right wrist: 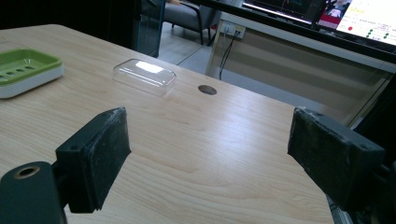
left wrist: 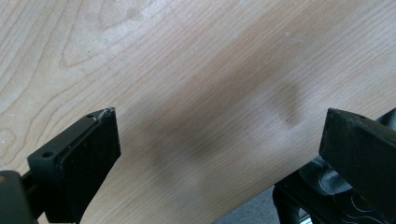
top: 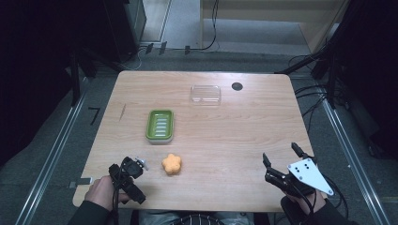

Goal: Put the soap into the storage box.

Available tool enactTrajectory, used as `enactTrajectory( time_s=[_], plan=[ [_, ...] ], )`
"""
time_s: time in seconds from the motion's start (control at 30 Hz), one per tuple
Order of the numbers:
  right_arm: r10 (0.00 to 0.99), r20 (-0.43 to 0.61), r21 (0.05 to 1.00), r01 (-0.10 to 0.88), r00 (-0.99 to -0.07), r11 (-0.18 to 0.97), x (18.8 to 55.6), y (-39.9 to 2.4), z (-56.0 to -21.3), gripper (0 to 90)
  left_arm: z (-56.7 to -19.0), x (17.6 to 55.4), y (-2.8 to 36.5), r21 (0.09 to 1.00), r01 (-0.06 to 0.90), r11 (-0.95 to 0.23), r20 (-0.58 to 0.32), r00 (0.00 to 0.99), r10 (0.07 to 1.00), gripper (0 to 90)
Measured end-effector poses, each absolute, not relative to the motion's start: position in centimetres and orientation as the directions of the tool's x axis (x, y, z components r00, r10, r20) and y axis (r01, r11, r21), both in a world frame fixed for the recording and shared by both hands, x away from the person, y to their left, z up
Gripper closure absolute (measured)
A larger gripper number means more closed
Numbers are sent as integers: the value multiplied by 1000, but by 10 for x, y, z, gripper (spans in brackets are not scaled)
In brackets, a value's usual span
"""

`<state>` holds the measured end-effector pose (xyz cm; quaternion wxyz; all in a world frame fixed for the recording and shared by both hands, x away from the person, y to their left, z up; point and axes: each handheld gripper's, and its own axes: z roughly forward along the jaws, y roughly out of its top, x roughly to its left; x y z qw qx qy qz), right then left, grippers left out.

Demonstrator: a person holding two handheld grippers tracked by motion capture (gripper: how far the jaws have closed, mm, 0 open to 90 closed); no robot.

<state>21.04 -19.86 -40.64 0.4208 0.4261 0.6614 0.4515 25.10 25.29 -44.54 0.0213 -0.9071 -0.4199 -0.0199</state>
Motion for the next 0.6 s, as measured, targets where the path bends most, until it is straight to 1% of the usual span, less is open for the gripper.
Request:
enactTrajectory(
  time_s=[0.27,0.6],
  plan=[
    [940,-172,954,187,-294,233,214,-196,-408,134,-444,250,253,-4,760,-650,49,649,759,0],
    [936,-173,954,183,-305,237,215,-196,-407,134,-443,250,248,22,733,-680,38,679,733,0]
  ],
)
